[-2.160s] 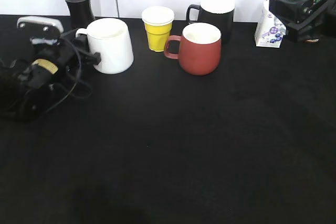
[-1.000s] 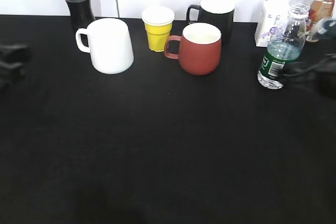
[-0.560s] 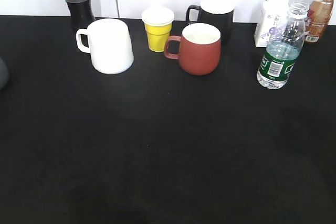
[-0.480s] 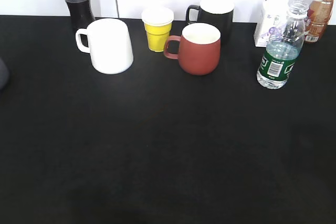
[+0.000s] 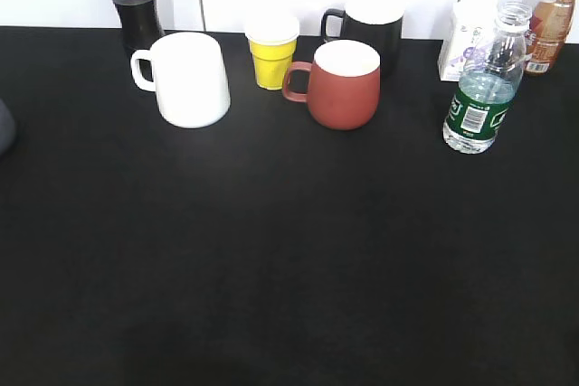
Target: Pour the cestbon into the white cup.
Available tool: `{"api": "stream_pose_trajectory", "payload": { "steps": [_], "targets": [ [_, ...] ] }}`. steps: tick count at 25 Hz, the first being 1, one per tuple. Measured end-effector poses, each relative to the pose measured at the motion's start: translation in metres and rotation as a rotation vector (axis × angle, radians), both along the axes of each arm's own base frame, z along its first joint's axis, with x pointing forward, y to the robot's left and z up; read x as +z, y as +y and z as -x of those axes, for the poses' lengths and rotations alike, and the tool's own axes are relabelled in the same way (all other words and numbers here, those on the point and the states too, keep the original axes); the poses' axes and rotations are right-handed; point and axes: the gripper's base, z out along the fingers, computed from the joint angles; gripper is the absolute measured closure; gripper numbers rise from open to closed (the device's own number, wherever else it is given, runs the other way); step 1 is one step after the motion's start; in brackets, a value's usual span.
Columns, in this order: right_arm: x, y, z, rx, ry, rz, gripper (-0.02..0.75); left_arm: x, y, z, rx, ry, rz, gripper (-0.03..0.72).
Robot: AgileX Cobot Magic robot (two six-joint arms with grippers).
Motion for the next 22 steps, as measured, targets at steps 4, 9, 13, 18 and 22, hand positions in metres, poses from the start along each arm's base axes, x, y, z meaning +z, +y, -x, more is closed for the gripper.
{"api": "stream_pose_trajectory", "payload": {
  "steps": [4, 9, 13, 18, 22],
  "targets": [
    [0.001, 0.000, 0.000, 0.001, -0.011, -0.002, 0.143, 0.000, 0.000, 0.001, 0.000, -0.005, 0.002, 0.424],
    [0.001, 0.000, 0.001, 0.002, -0.020, -0.005, 0.143, 0.000, 0.000, 0.001, 0.033, -0.005, 0.001, 0.428],
    [0.001, -0.002, 0.011, -0.113, -0.086, -0.012, 0.143, 0.000, 0.000, 0.000, 0.156, -0.006, 0.001, 0.428],
    [0.001, -0.001, 0.019, -0.237, -0.133, -0.011, 0.143, 0.000, 0.000, 0.007, 0.229, -0.057, 0.008, 0.446],
    [0.001, -0.001, 0.019, -0.236, -0.135, -0.011, 0.143, 0.000, 0.000, 0.007, 0.227, -0.057, 0.008, 0.447]
  ]
}}
